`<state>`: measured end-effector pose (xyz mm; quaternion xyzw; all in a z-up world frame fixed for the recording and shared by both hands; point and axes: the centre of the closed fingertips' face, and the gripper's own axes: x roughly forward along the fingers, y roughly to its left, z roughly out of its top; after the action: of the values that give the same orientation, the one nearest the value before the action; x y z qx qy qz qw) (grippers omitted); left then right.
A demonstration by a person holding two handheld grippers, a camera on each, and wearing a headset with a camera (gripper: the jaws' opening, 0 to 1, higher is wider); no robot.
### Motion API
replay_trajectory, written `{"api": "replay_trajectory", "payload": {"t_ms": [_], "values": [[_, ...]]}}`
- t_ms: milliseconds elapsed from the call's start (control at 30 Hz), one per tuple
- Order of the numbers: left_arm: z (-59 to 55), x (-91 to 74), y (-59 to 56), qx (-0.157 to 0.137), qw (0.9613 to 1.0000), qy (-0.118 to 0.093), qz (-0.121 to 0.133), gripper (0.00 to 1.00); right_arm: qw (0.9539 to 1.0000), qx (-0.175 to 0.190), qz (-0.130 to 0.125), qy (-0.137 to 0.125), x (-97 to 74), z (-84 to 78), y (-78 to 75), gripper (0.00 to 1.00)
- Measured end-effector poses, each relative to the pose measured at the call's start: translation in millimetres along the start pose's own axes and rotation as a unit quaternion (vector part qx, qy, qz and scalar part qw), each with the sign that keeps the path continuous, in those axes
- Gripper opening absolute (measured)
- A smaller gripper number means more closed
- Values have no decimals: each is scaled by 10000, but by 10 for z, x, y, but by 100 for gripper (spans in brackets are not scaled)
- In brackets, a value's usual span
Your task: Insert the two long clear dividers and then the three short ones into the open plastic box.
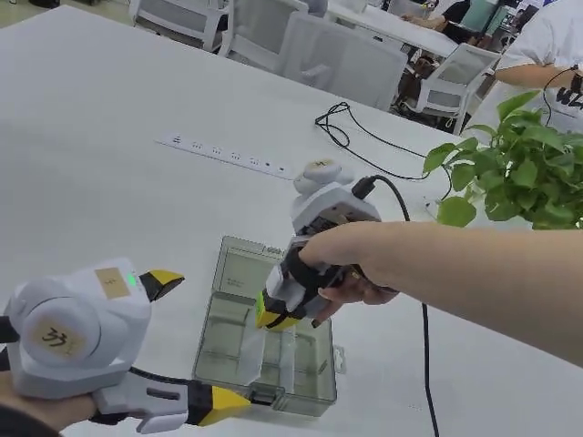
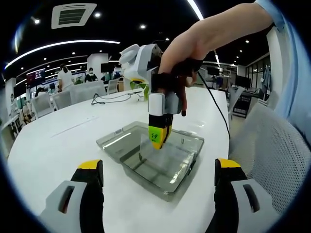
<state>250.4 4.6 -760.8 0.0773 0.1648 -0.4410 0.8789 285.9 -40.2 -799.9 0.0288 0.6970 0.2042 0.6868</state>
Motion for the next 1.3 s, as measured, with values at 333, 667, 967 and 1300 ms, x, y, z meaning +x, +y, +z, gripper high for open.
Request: {"api": "replay_trajectory", "payload": {"t_ms": [333,667,967,1300], "values": [[-11,10,-26,19,10000,48,-46,97,9999,112,38,-10,-38,12,-36,3],[-23,14,-33,24,10000,70,-62,96,10000,-3,-21,14,-10,10,-5,3],[-33,17,-34,37,9999,90,-55,97,9996,-200,-190,58,37,27,34,3],[-45,17,-28,30,9999,116,-49,97,9984,-415,-374,74,176,23,23,4]]}}
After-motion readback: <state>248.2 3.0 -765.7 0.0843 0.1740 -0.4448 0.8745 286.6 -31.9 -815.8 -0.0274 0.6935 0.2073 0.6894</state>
